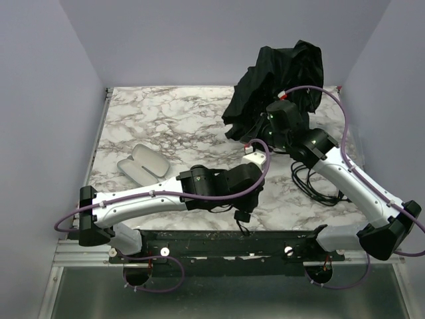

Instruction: Open the umbrella

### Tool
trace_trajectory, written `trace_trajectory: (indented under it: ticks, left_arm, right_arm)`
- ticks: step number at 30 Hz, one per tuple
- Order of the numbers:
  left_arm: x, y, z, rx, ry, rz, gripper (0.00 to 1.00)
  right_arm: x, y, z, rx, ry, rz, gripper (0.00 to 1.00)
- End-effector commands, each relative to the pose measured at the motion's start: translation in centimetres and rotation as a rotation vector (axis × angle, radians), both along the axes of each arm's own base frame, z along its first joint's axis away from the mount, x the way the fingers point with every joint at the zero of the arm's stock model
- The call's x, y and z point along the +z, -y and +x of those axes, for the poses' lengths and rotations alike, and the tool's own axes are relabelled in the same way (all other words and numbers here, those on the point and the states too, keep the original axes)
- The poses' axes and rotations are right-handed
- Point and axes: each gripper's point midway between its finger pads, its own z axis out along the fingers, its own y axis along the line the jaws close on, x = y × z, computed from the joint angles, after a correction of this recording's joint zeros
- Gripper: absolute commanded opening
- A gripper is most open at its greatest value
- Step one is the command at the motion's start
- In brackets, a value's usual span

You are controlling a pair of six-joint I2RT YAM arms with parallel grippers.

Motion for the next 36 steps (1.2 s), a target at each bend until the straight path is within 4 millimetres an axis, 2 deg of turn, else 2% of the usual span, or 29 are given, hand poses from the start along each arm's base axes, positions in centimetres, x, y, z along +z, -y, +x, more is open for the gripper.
trace_trajectory:
  ticks: [1, 2, 7, 12, 19, 20, 23, 25, 26, 28, 31, 36]
  left_arm:
    - [-1.2, 0.3, -1.5, -0.052, -0.05, -0.016, 0.08]
    - [-1.2, 0.2, -1.6, -0.053, -0.055, -0.026, 0.0]
    - [-0.9, 0.3, -2.6, -0.093, -0.08, -0.126, 0.0]
    - [1.0, 1.0, -3.9, -0.176, -0.101, -0.253, 0.0]
    - [3.2, 0.5, -4.4, -0.19, -0.138, -0.405, 0.0]
    - [3.3, 0.4, -4.3, -0.181, -0.145, -0.424, 0.0]
    - [4.2, -0.2, -3.6, -0.143, -0.155, -0.481, 0.0]
    - [4.9, -0.7, -3.2, -0.122, -0.153, -0.512, 0.0]
    - [5.2, -1.0, -2.8, -0.108, -0.151, -0.526, 0.0]
    - [5.8, -1.5, -2.3, -0.084, -0.152, -0.562, 0.0]
    - [6.9, -2.2, -1.3, -0.046, -0.15, -0.627, 0.0]
    - [8.6, -2.7, 0.6, 0.021, -0.167, -0.73, 0.0]
  right_arm:
    - [3.9, 0.3, 0.5, -0.025, 0.111, 0.052, 0.01]
    - [4.1, 0.3, 0.4, -0.025, 0.116, 0.056, 0.01]
    - [5.0, 0.2, 0.1, -0.014, 0.135, 0.083, 0.01]
    - [5.6, 0.3, -0.4, 0.001, 0.147, 0.097, 0.01]
    - [5.7, 0.1, -0.6, 0.015, 0.152, 0.118, 0.01]
    - [5.6, -0.1, -0.7, 0.026, 0.151, 0.124, 0.06]
    - [5.7, -0.5, -0.9, 0.053, 0.152, 0.129, 0.57]
    - [6.1, -0.1, -0.9, 0.049, 0.169, 0.114, 0.76]
    - [6.6, 0.4, -0.8, 0.032, 0.182, 0.101, 0.82]
    - [7.5, 1.3, -0.7, 0.005, 0.21, 0.079, 0.87]
    - [9.3, 2.2, -1.1, -0.012, 0.249, 0.082, 0.9]
    - [10.5, 2.3, -2.6, 0.009, 0.249, 0.147, 0.91]
